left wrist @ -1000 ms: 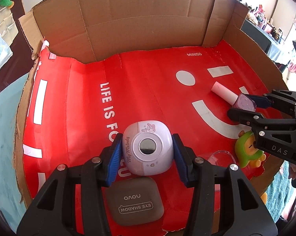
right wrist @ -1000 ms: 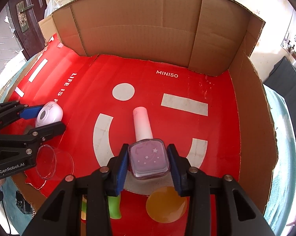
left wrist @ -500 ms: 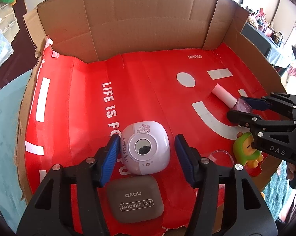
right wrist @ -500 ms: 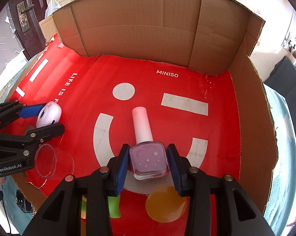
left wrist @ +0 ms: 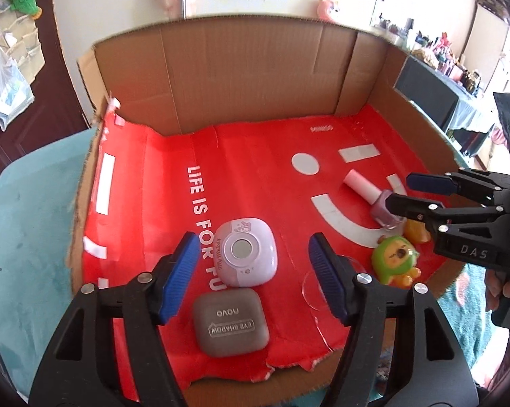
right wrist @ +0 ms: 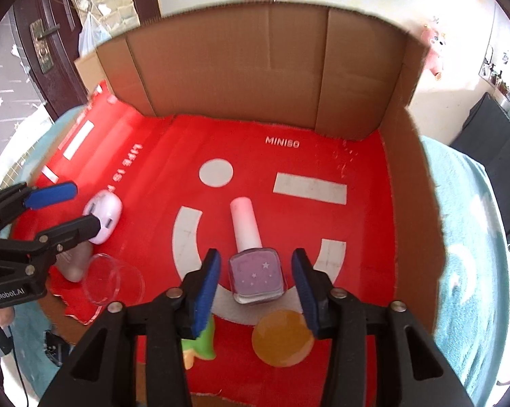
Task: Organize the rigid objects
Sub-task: 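Withdraw both tools from the box back over the table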
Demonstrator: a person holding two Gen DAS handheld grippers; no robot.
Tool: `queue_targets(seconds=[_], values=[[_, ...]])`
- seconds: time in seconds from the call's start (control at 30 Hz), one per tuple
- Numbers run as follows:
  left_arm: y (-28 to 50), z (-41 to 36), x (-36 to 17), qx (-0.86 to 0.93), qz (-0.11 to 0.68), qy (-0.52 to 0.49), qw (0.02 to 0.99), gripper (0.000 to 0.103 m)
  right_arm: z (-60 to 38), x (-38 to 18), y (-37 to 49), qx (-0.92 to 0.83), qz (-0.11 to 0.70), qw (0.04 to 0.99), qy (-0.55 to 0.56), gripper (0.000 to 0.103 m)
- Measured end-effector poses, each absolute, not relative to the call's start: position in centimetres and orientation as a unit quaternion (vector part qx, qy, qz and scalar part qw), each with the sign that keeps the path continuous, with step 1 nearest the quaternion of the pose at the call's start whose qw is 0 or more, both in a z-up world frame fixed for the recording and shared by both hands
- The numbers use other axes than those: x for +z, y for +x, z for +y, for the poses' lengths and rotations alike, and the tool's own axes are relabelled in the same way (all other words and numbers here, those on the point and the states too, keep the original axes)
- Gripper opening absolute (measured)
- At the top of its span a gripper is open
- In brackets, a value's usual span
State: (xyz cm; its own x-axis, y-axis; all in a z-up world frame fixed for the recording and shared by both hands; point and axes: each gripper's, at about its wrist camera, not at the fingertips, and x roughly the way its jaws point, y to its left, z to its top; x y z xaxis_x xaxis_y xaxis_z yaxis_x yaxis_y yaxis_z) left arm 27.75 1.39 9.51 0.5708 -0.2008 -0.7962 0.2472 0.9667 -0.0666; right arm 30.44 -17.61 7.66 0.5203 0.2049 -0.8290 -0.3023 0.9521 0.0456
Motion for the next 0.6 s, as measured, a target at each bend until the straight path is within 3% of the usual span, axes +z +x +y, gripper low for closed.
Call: queue_targets(seconds=[0.07,0.2,0.33,0.5,0.6], values=[[26.7,1.5,10.4,-0.122,0.431,0.027,0.894,0.070,-17.8,8.6,29.7,0.148,0.457,0.876,-0.050,0.052],[24.3,1.8,11.9,-0.116,0.396,0.018,0.911,0.075,-18.2,11.0,27.2,0.159,0.422,0.891,-0.038,0.068],[22.0,2.0,13.3,-0.095,0.356,0.024,0.929,0.075,-18.7,13.0,24.7,0.167,0.395,0.903,-0.031,0.072],[18.6,2.2,14.9,-0.083,0.309,0.023,0.947,0.085,-18.9,15.5,19.9,0.172,0.347,0.921,-0.045,0.096],[16.1,2.2,15.5,-0.076,0.279,0.016,0.957,0.092,-19.1,16.4,17.2,0.170,0.319,0.931,-0.049,0.103]])
